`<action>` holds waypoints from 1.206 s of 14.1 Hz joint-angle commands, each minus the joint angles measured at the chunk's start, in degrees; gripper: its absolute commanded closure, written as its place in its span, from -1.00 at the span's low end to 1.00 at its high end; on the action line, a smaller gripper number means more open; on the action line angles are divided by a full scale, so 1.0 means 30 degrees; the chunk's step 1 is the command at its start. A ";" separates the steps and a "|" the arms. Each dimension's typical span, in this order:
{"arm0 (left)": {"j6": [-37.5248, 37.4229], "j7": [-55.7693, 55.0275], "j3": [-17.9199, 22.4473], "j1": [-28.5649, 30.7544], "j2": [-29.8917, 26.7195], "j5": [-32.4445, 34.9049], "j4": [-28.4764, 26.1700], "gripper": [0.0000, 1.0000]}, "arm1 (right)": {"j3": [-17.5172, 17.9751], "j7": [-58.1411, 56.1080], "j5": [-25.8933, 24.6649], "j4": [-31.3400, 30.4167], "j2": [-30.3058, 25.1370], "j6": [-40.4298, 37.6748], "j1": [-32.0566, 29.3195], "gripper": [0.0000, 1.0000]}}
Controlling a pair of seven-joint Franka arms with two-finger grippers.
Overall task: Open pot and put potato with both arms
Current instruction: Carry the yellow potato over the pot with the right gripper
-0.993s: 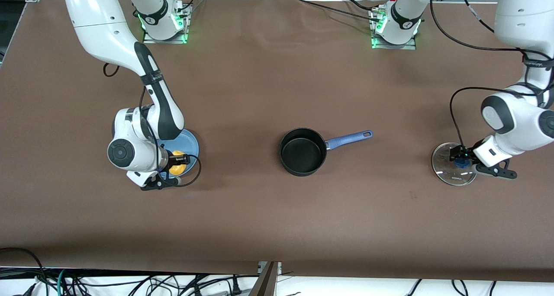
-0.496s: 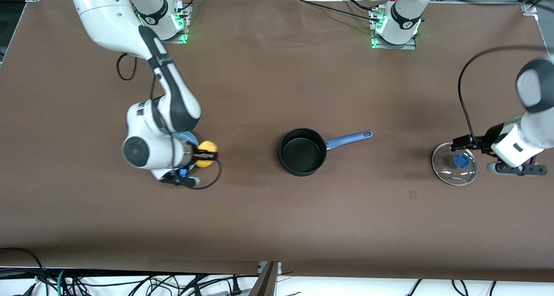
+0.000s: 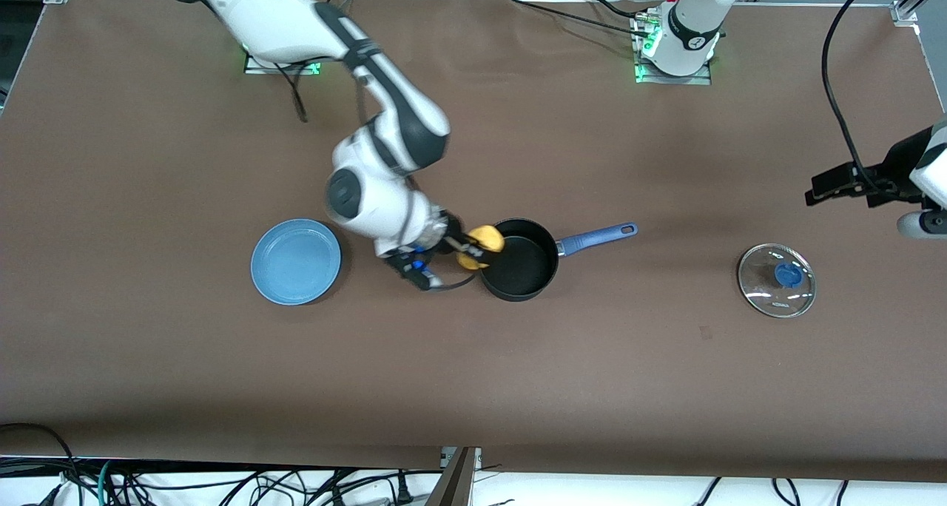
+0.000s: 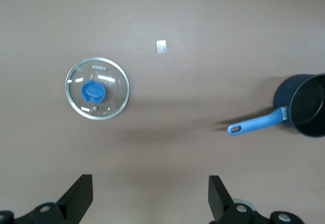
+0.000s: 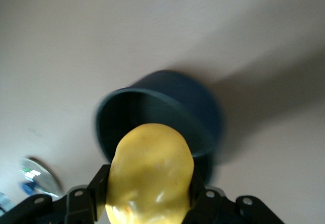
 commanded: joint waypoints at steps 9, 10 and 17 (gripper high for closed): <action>-0.0887 -0.1007 -0.0084 -0.0159 0.0445 0.0688 0.0229 -1.00 | -0.0362 0.0661 -0.1081 0.1627 0.1394 0.1292 0.0687 -0.98; -0.0887 -0.1007 -0.0143 -0.0218 0.0446 0.1240 0.0258 -1.00 | -0.0973 0.0632 -0.2246 0.1656 0.1073 -0.0195 0.0657 -0.98; -0.0887 -0.0948 -0.0172 -0.0219 0.0417 0.1597 0.0317 -1.00 | -0.5277 -0.8165 -0.4925 0.0691 -0.2265 -0.8574 -0.0046 -0.99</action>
